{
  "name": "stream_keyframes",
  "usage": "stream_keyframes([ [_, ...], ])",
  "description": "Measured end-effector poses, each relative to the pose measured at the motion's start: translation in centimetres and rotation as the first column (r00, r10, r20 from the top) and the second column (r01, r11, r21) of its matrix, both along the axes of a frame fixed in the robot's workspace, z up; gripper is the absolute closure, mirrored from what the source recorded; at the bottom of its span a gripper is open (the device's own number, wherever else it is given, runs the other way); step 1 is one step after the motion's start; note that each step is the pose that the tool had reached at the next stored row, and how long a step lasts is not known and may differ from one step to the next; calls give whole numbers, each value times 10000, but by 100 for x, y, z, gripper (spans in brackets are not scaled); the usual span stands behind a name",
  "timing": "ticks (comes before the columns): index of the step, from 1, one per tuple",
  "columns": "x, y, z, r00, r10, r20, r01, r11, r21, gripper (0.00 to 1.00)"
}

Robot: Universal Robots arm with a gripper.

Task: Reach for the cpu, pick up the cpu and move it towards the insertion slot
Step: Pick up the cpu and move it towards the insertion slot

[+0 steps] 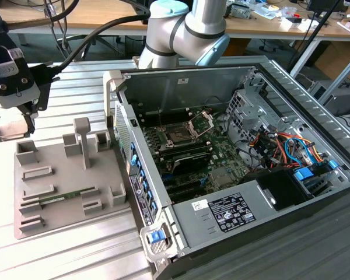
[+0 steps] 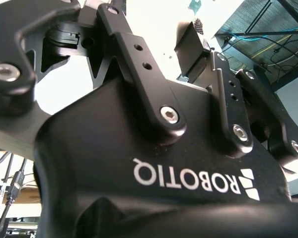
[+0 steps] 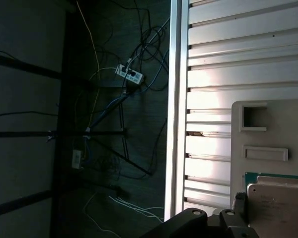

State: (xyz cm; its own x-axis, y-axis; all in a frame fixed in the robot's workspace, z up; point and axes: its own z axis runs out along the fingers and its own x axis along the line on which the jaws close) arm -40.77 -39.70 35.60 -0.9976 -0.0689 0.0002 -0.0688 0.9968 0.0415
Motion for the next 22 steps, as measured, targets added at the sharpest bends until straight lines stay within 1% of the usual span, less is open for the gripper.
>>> stream_keyframes([
  [13, 0, 0, 34, 10000, 0, 0, 0, 10000, 0, 45],
  [22, 0, 0, 87, 10000, 0, 0, 0, 10000, 0, 45],
])
